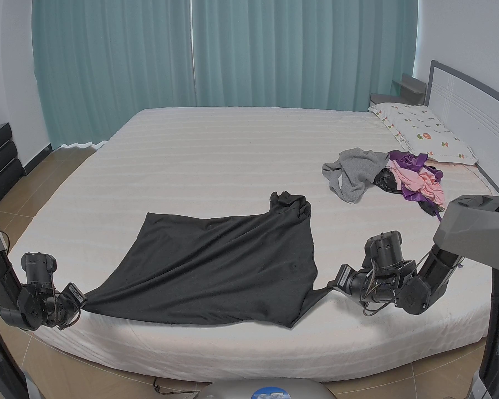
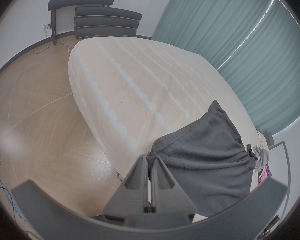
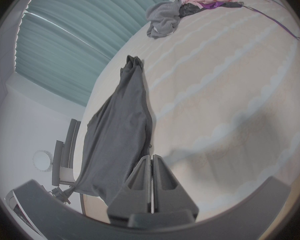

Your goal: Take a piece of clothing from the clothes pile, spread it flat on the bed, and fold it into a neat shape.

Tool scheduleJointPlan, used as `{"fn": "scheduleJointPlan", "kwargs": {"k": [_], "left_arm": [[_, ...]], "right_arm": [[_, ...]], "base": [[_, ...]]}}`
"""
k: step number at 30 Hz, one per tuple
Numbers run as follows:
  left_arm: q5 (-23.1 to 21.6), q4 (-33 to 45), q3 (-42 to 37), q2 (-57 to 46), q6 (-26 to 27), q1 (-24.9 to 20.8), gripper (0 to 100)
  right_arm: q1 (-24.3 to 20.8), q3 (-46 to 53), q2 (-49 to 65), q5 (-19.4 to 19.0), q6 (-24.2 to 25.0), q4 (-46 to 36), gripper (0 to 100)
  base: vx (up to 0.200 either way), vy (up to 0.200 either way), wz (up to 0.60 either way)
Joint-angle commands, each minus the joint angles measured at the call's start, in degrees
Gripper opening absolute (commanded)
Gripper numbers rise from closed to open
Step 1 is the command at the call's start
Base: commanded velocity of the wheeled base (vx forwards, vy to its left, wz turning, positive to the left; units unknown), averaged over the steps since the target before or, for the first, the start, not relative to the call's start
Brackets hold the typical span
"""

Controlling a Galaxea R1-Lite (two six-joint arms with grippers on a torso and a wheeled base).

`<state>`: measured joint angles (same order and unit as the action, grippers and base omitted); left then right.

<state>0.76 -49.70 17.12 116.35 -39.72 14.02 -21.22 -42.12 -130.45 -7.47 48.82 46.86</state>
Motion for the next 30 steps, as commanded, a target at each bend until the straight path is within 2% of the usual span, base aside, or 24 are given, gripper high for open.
{"fn": "scheduleJointPlan", "kwargs": {"k": [1,5,7,8,9,13,14,17,22,23,24,25,29,30], "left_arm": [[0.0,0.0,0.3,-0.7,-0.1,-0.9,0],[0.0,0.1,2.7,-0.3,-0.1,-3.4,0],[0.2,0.7,8.7,-0.4,-0.5,-4.2,0],[0.2,0.7,8.7,-0.4,-0.5,-4.2,0],[0.4,2.0,15.3,-1.1,-1.2,-4.4,0],[0.7,4.1,25.9,-6.0,-6.5,-5.1,0],[0.7,4.0,28.6,-7.8,-9.8,-5.1,0],[0.2,3.6,31.3,-12.3,-14.5,-5.1,0],[-1.3,3.2,29.9,-15.3,-16.3,-5.1,0],[-2.0,2.0,28.1,-15.1,-16.2,-5.1,0],[-2.0,2.0,28.1,-15.1,-16.2,-5.1,0],[-3.0,0.0,25.4,-14.7,-16.1,-5.1,0],[-5.1,-4.4,18.5,-14.1,-15.6,-5.1,0],[-7.0,-6.5,14.6,-13.0,-14.2,-5.1,0]], "right_arm": [[3.9,2.2,6.2,0.1,0.0,-0.3,0],[5.1,2.4,7.8,0.2,-0.1,-2.0,0],[5.6,-1.7,8.5,0.7,0.1,-1.7,0],[5.6,-1.7,8.5,0.7,0.1,-1.7,0],[7.0,-8.8,10.0,2.8,1.0,-2.3,0],[8.1,-20.6,12.0,9.8,4.7,-0.8,0],[8.7,-23.8,13.2,11.5,5.5,0.2,0],[10.2,-25.2,16.9,12.7,6.5,5.0,0],[11.2,-16.3,21.2,11.2,6.1,13.6,0],[11.2,-11.7,21.9,8.3,5.5,15.5,0],[11.2,-11.7,21.9,8.3,5.5,15.5,0],[11.5,-7.0,22.3,5.5,4.4,16.5,0],[12.3,1.0,22.3,2.2,2.2,19.3,0],[12.4,5.2,22.4,-0.4,0.5,19.5,0]], "base": [[0.0,0.0,0.0],[0.0,0.0,0.0],[0.0,0.0,0.0],[0.0,0.0,0.0],[0.0,0.0,0.0],[0.0,0.0,0.0],[0.0,0.0,0.0],[0.0,0.0,0.0],[0.0,0.0,0.0],[0.0,0.0,0.0],[0.0,0.0,0.0],[0.0,0.0,0.0],[0.0,0.0,0.0],[0.0,0.0,0.0]]}}
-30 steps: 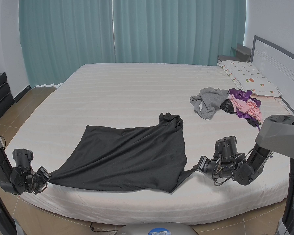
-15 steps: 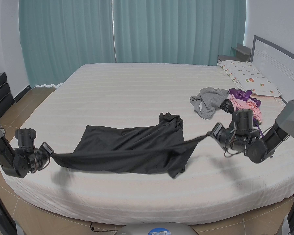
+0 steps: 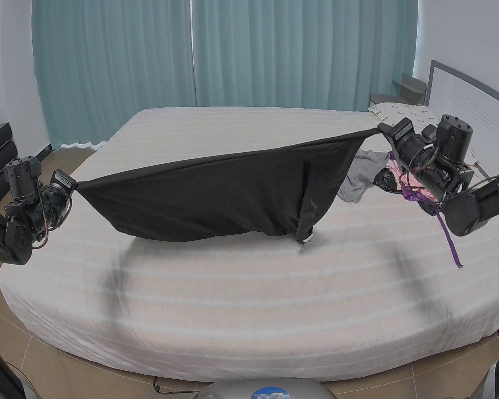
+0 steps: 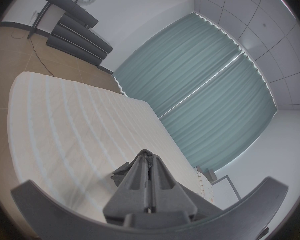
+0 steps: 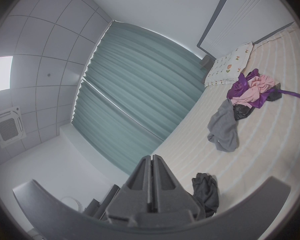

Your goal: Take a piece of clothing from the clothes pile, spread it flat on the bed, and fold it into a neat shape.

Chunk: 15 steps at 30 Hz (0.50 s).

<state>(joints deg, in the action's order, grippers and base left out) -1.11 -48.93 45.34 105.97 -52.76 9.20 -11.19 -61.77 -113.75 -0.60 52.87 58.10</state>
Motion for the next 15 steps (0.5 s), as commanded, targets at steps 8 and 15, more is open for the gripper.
{"fn": "scheduleJointPlan", "kwargs": {"k": [8,15], "left_arm": [[-7.2,-10.8,-22.9,3.8,7.9,-0.2,0],[-7.2,-10.5,-25.4,4.2,8.2,-0.2,0]], "right_arm": [[2.0,35.8,3.9,-14.5,-9.5,7.3,0],[0.5,38.9,0.4,-14.8,-12.1,7.2,0]], "base": [[0.0,0.0,0.0],[0.0,0.0,0.0]]}}
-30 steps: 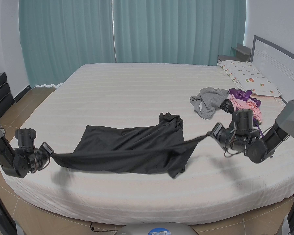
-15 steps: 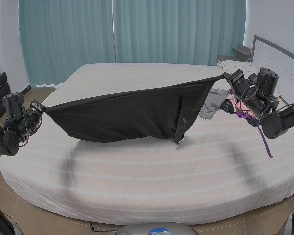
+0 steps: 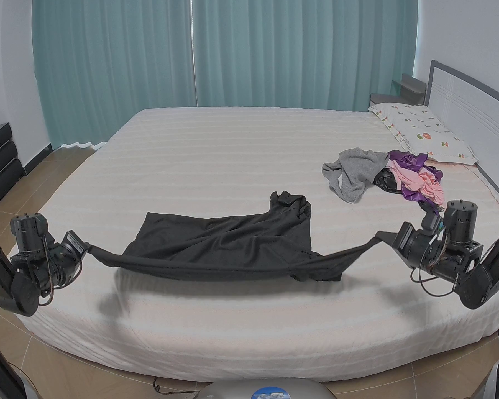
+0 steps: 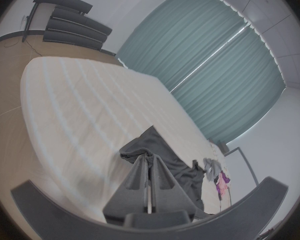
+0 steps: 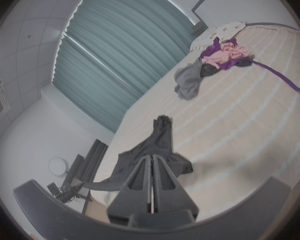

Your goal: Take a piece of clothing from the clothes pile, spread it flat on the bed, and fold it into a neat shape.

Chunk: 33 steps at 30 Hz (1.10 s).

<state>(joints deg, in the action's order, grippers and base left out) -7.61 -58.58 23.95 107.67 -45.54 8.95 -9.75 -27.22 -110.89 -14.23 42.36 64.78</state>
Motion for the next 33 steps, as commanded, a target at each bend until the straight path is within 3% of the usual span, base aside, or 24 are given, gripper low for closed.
{"fn": "scheduleJointPlan", "kwargs": {"k": [1,7,15,16,17,25,30,33], "left_arm": [[-0.7,-0.7,-4.6,2.5,1.7,0.0,0],[-0.8,-1.0,-7.1,7.1,5.7,-0.1,0],[-1.3,-1.0,-7.3,12.7,5.7,-0.4,0],[-1.6,-1.0,-7.5,13.2,5.6,-0.8,0],[-1.7,-1.0,-7.8,13.4,5.7,-0.9,100],[-2.0,-1.2,-8.4,12.8,5.3,-1.7,100],[-1.9,-2.9,-8.1,12.2,5.3,0.5,100],[-1.9,-4.9,-8.7,12.1,5.3,1.0,100]], "right_arm": [[-1.3,4.9,-3.6,-1.2,-2.1,0.4,0],[-3.0,6.8,-9.3,-1.2,-4.8,0.6,0],[-5.3,6.5,-14.4,-0.7,-5.2,1.0,0],[-5.5,6.6,-14.9,-0.7,-5.3,0.8,100],[-5.8,6.6,-15.1,-0.7,-5.3,0.8,100],[-4.3,4.8,-13.4,-1.2,-4.1,1.6,100],[-2.0,4.0,-10.8,-1.2,1.9,1.5,100],[-1.5,3.8,-11.0,-1.2,2.7,1.4,100]], "base": [[0.0,0.0,0.0],[0.0,0.0,0.0],[0.0,0.0,0.0],[0.0,0.0,0.0],[0.0,0.0,0.0],[0.0,0.0,0.0],[0.0,0.0,0.0],[0.0,0.0,0.0]]}}
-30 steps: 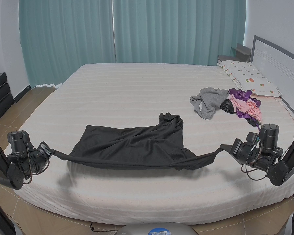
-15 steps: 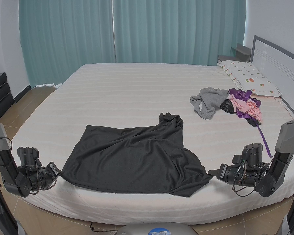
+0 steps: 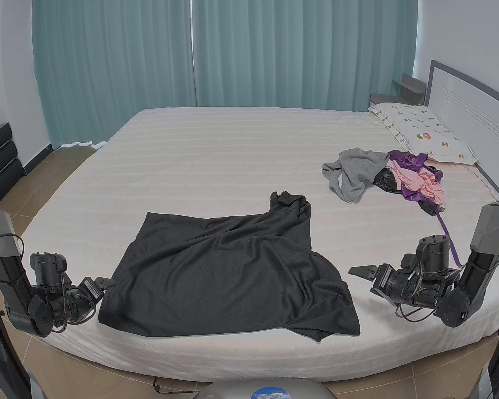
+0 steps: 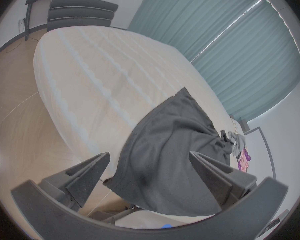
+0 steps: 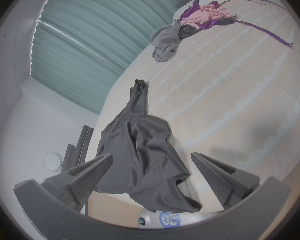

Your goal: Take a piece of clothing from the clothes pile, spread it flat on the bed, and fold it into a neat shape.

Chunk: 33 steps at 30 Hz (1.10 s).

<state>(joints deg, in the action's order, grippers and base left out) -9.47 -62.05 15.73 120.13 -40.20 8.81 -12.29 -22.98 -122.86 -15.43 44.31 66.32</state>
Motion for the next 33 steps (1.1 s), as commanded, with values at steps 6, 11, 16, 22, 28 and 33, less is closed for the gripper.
{"fn": "scheduleJointPlan", "kwargs": {"k": [6,11,16,22,28,33], "left_arm": [[-0.1,-1.9,-0.3,-0.2,-2.7,1.9,100],[-0.8,-2.0,-0.3,-0.3,-3.7,2.2,100],[-1.1,-2.0,-0.4,-0.3,-3.7,2.3,100],[-1.1,-2.0,-0.3,-0.2,-3.7,2.5,100],[-1.1,-2.1,-0.3,-0.4,-4.0,2.5,100],[-1.0,-2.2,0.4,-0.7,-6.8,2.5,100]], "right_arm": [[1.1,-0.5,0.6,0.0,1.0,0.0,100],[1.0,-0.4,0.4,0.1,1.0,0.0,100],[1.0,-0.5,0.7,0.1,2.0,0.0,100],[1.0,-0.5,0.5,0.1,2.1,0.1,100],[1.0,-0.5,0.8,0.1,2.1,0.1,100],[1.0,-0.4,1.0,0.3,2.1,0.0,100]], "base": [[0.0,0.0,0.0],[0.0,0.16,0.0],[0.0,0.2,0.0],[0.0,0.2,0.0],[0.0,0.1,0.0],[0.0,0.0,0.0]]}}
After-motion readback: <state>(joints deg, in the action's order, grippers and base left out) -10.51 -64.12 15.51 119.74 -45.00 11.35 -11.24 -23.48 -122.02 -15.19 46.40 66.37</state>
